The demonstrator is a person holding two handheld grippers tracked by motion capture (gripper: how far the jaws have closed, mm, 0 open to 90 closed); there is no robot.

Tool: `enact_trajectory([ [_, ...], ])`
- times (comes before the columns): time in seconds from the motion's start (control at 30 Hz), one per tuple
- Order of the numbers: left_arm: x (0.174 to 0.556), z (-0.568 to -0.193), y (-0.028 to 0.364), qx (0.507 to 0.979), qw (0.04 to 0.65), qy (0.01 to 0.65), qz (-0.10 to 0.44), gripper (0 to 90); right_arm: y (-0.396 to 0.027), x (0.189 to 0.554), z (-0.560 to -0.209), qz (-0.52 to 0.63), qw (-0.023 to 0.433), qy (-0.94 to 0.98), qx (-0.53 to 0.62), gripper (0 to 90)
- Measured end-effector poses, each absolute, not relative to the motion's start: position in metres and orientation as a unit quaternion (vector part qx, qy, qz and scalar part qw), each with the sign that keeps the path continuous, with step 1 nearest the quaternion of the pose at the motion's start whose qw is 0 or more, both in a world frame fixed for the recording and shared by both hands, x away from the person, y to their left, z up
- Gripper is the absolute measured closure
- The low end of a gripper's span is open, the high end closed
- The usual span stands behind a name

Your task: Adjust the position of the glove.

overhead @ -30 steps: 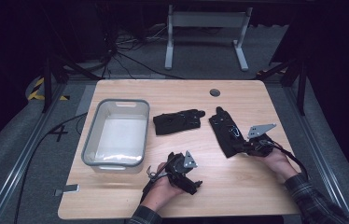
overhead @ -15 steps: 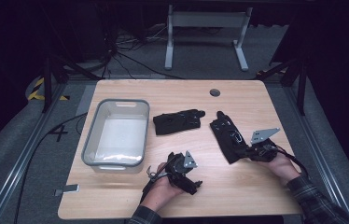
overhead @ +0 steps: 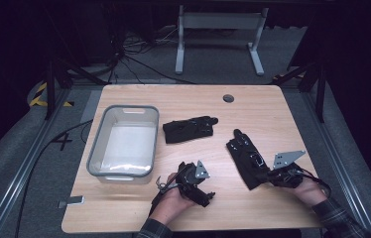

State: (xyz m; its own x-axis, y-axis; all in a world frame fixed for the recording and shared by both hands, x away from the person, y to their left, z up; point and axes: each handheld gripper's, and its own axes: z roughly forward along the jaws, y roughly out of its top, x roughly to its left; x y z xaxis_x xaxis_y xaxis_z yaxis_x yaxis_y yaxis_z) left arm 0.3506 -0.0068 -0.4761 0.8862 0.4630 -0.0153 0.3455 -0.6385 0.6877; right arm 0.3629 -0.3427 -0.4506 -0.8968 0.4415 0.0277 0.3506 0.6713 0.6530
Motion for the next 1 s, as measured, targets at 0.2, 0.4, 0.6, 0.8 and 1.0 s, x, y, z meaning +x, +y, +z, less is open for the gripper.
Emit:
enact_trajectory([
  [0.2, 0.351, -0.476, -0.007, 0.901, 0.361, 0.224, 0.081, 0.0, -0.352, 0.346, -0.451, 0.345, 0.05, 0.912, 0.216, 90.0],
  [0.4, 0.351, -0.476, -0.007, 0.901, 0.361, 0.224, 0.081, 0.0, -0.353, 0.332, -0.451, 0.347, 0.04, 0.913, 0.21, 90.0],
  [0.6, 0.351, -0.476, -0.007, 0.901, 0.361, 0.224, 0.081, 0.0, -0.353, 0.319, -0.451, 0.348, 0.037, 0.915, 0.199, 90.0],
  [0.8, 0.351, -0.476, -0.007, 0.901, 0.362, 0.225, 0.081, 0.0, -0.352, 0.328, -0.443, 0.358, 0.052, 0.911, 0.196, 89.9],
  [1.0, 0.351, -0.476, -0.007, 0.902, 0.361, 0.223, 0.081, 0.0, -0.348, 0.355, -0.432, 0.37, 0.082, 0.903, 0.202, 90.0],
])
